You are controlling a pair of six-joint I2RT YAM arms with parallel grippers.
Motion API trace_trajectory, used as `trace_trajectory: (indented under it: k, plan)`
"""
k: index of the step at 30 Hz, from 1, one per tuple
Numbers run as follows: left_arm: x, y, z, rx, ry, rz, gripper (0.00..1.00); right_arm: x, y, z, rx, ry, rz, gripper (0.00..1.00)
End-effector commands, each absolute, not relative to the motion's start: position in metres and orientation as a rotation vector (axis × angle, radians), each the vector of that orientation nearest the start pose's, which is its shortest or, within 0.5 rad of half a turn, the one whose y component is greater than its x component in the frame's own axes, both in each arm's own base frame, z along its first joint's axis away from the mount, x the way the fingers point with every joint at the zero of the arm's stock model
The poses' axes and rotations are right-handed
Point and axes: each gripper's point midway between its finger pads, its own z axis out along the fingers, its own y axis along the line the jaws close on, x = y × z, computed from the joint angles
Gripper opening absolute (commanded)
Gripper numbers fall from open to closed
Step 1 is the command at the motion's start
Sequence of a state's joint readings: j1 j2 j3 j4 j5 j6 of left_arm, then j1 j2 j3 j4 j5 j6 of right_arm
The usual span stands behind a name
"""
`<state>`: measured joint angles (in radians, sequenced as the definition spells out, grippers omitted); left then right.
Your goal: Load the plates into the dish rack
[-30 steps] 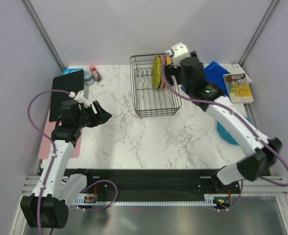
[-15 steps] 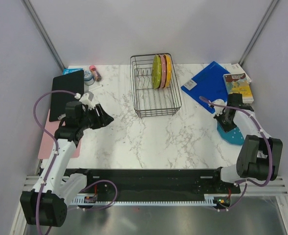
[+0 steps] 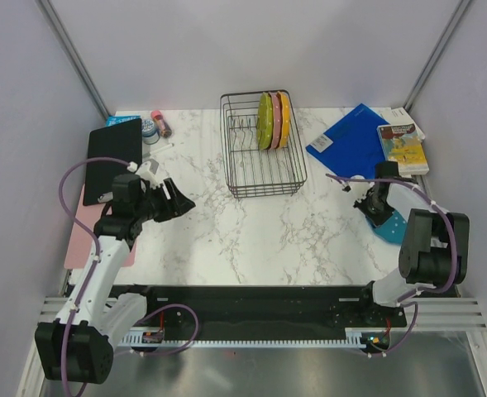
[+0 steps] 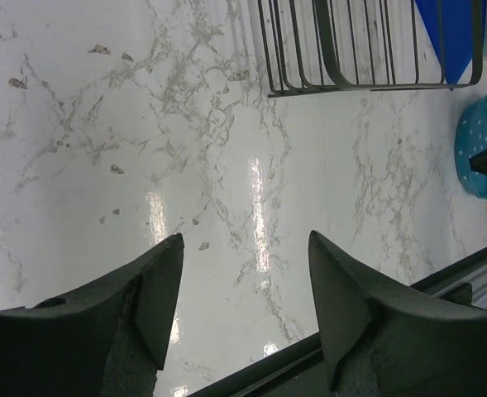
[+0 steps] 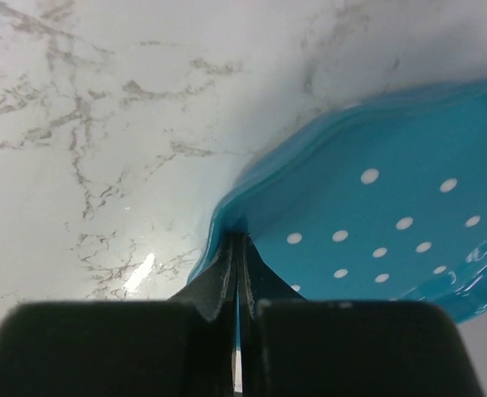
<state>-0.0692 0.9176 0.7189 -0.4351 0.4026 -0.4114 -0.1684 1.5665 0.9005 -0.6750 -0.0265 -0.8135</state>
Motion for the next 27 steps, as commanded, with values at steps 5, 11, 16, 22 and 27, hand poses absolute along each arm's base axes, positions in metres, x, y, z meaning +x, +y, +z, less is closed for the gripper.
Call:
trace_trajectory:
  k: [5, 11, 16, 22, 27]
  plan:
    - [0.261, -0.109, 0.167, -0.237, 2.25, -0.794, 0.73, 0.241, 0.06, 0.018, -1.452, 2.559, 0.237, 0.0]
    - [0.264, -0.106, 0.17, -0.289, 2.263, -0.799, 0.74, 0.229, 0.163, 0.032, -1.684, 2.362, 0.382, 0.01]
    - [0.265, -0.096, 0.166, -0.331, 2.276, -0.76, 0.74, 0.217, 0.261, 0.029, -1.854, 2.2, 0.476, 0.02]
    - [0.256, -0.091, 0.155, -0.357, 2.321, -0.741, 0.74, 0.21, 0.384, 0.056, -1.824, 2.072, 0.658, 0.06]
    - [0.25, -0.093, 0.14, -0.385, 2.377, -0.761, 0.74, 0.232, 0.413, 0.125, -1.62, 2.005, 0.663, 0.12]
